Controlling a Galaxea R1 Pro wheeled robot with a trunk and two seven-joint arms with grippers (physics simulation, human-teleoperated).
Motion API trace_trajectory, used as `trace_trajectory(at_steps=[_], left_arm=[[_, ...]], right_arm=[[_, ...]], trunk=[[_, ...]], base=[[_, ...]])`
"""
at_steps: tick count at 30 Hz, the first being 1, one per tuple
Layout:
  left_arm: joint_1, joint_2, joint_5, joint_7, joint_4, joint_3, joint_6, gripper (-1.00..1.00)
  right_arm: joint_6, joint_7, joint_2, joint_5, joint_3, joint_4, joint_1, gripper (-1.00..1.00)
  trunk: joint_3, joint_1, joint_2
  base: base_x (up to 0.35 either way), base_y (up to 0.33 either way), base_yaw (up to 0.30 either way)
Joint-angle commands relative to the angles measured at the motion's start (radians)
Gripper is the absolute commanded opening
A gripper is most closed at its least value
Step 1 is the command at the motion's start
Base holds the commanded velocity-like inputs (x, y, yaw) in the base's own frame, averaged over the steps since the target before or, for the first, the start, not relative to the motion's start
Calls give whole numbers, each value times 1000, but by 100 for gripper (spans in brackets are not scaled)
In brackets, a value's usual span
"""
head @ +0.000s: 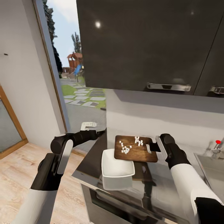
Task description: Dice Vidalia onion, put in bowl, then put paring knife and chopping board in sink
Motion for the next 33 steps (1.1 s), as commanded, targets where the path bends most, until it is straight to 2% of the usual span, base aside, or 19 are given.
trace_trajectory(at_steps=[1,20,33], left_arm=[[-1,-1,-2,-4,0,1,5,100],[-1,-1,-2,-4,0,1,5,100],[-1,-1,-2,-4,0,1,5,100]], right_arm=[[4,-6,0,-9,0,-1,-1,-100],[4,-6,0,-9,0,-1,-1,-100],[4,-6,0,-9,0,-1,-1,-100]], trunk=[[-2,1,-2],[-2,1,-2],[-2,1,-2]], base=[[0,0,197],[0,0,201],[0,0,24]])
